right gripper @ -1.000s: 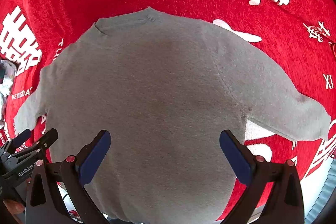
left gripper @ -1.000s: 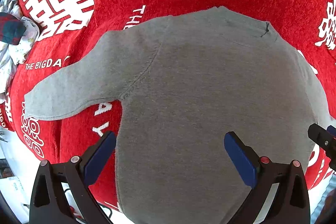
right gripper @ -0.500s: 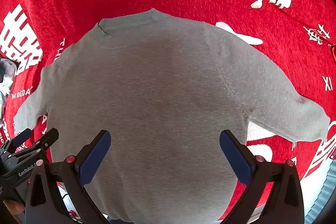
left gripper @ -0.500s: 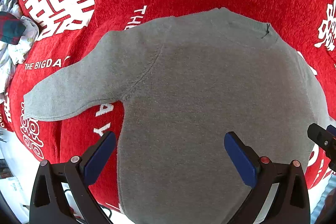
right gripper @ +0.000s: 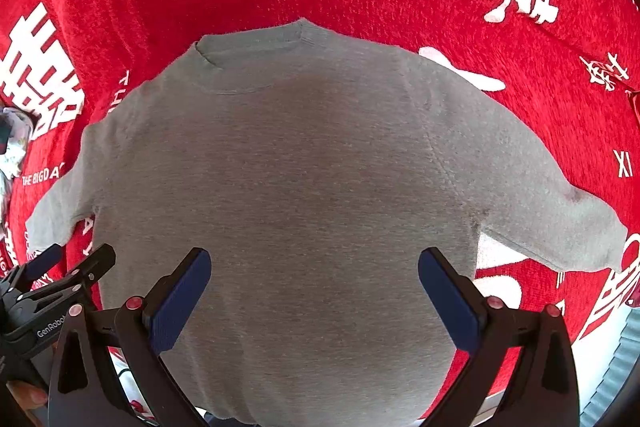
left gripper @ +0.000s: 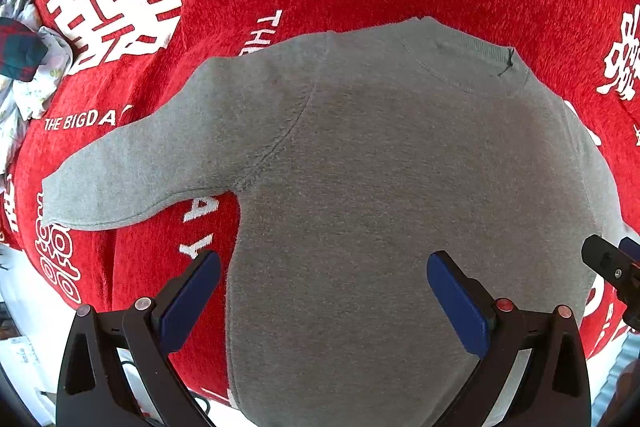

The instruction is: Fold small clothes

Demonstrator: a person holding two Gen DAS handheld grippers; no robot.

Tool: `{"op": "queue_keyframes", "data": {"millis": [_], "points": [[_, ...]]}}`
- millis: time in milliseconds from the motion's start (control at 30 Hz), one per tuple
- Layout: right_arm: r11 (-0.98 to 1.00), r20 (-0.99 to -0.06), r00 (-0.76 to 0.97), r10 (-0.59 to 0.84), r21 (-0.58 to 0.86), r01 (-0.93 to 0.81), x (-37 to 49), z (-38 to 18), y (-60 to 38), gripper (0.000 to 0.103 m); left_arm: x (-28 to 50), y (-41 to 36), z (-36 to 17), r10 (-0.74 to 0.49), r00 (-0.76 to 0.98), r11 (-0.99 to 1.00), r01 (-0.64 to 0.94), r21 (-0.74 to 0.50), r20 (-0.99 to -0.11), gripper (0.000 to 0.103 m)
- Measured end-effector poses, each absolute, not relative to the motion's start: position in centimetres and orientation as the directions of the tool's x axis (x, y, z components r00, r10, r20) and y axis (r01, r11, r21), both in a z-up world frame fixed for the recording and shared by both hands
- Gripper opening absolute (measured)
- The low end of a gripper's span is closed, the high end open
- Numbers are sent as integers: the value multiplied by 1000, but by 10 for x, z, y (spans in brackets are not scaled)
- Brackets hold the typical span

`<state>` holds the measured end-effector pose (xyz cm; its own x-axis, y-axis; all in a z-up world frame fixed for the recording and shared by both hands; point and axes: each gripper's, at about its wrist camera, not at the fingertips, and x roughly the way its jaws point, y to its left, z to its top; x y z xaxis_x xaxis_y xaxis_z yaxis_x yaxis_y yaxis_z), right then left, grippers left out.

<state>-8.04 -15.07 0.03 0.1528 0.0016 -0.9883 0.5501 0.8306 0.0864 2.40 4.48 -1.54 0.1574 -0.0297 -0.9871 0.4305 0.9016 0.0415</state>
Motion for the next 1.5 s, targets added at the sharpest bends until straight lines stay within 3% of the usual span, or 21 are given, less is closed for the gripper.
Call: {"op": "queue_keyframes", "data": {"millis": [867,1067,1300,1500], "points": [[855,-988,153,9,87,511,-64,4,-120,103,38,73,-18,-95,135,917,397,-35,-986,103],[878,-989,145,23,89,470,-55,-1,-100,103,61,134,-29,-187,130,955,258,-149,-974,103],[906,-992,113,50,92,413,-42,-16,-70,103,98,248,-75,-147,183,989,1,-149,-972,103],[929,-995,84,60,86,359,-28,-27,-44,103,129,288,-110,-256,205,956,-89,-279,-945,103]]}}
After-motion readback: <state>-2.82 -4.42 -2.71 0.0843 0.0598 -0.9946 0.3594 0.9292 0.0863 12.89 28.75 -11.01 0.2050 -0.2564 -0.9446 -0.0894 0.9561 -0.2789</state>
